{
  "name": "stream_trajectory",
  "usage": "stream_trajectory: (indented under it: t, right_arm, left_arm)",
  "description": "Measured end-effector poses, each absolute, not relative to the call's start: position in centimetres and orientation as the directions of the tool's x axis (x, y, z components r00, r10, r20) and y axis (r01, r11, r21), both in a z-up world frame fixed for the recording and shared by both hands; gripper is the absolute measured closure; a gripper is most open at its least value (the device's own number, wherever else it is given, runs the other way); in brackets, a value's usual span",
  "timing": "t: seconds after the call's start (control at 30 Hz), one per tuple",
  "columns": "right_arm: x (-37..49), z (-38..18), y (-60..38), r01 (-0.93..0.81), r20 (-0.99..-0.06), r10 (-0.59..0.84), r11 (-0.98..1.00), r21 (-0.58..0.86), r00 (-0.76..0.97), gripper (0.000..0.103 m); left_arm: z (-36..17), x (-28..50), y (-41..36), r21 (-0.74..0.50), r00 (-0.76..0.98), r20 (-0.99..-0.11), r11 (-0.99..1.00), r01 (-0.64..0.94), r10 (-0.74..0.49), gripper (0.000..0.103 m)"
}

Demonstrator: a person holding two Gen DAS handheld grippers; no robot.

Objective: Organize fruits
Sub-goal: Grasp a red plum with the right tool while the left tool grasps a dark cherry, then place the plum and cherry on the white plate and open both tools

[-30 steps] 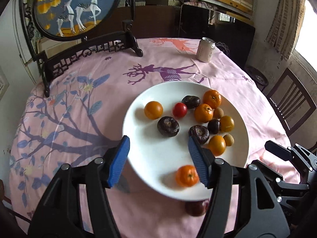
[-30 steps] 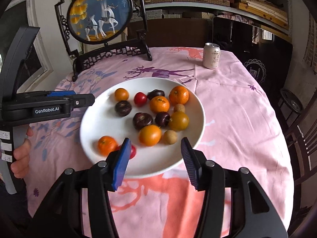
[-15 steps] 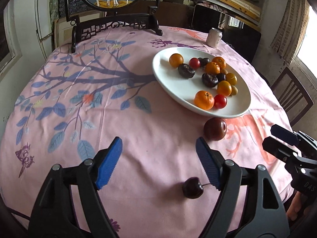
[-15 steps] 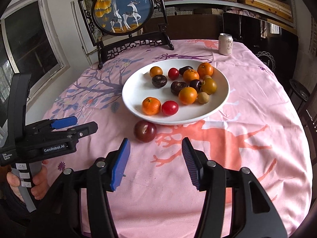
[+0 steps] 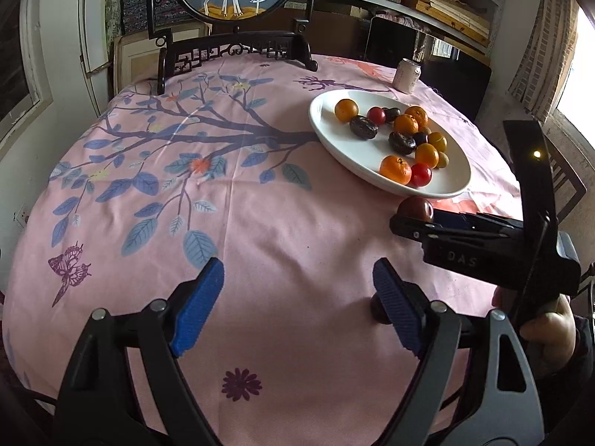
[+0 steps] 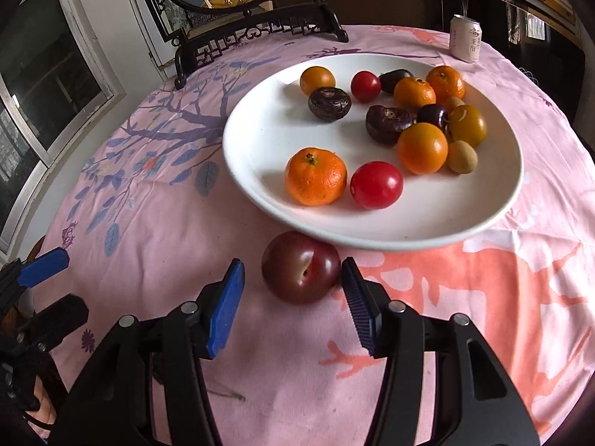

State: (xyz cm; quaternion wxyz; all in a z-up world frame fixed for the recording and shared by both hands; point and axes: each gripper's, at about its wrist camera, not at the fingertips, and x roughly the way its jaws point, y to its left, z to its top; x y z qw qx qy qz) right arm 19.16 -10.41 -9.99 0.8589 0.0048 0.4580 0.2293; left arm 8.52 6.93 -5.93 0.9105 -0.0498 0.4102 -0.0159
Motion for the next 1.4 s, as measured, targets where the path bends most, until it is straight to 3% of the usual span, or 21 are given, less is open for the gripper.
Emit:
stream_trajectory:
  t: [0.03, 0.53, 0.6, 0.67, 0.77, 1.4]
  right_arm:
    - [19.1, -9.9, -10.4, -0.378, -0.789, 0.371, 0.906, 0.191, 0.489, 0.064]
    - [10.2, -7.7, -18.1, -0.351, -0.742, 0.373, 0.916, 0.196, 0.557, 0.064]
    - [9.8, -7.5, -18.8, -0.348, -0.734, 0.38, 0.915, 0.206, 0.563, 0.064]
    - [9.5, -7.3, -19.1, -0.347, -0.726, 0.387, 0.913, 0.216, 0.568, 0.064]
    - [9.2, -7.1, -19.2, -0.351, -0.719, 0.399, 0.909, 0.226, 0.569, 0.064]
    - [10.6, -5.4, -19.2, -0.364, -0.697, 0.415, 0.902, 0.232, 0.585, 0.064]
  left_arm:
    - [-6.0, 8.5, 6.9, -0.1, 0.661, -0.747, 0.995, -0.013, -0.066, 0.019]
    - [-9.4, 8.6, -0.7, -0.029, 0.57, -0.815, 0.99, 0.142, -0.105, 0.02]
    - [-9.8, 8.7, -1.0, -0.014, 0.571, -0.816, 0.991, 0.134, -0.089, 0.032]
    - [-10.1, 9.0, -1.0, -0.028, 0.551, -0.829, 0.991, 0.132, -0.097, 0.061]
    - [-10.4, 9.1, -0.9, -0.034, 0.548, -0.831, 0.991, 0.127, -0.099, 0.074]
    - [-4.6, 11.8, -0.1, -0.078, 0.628, -0.763, 0.986, 0.151, -0.156, 0.075]
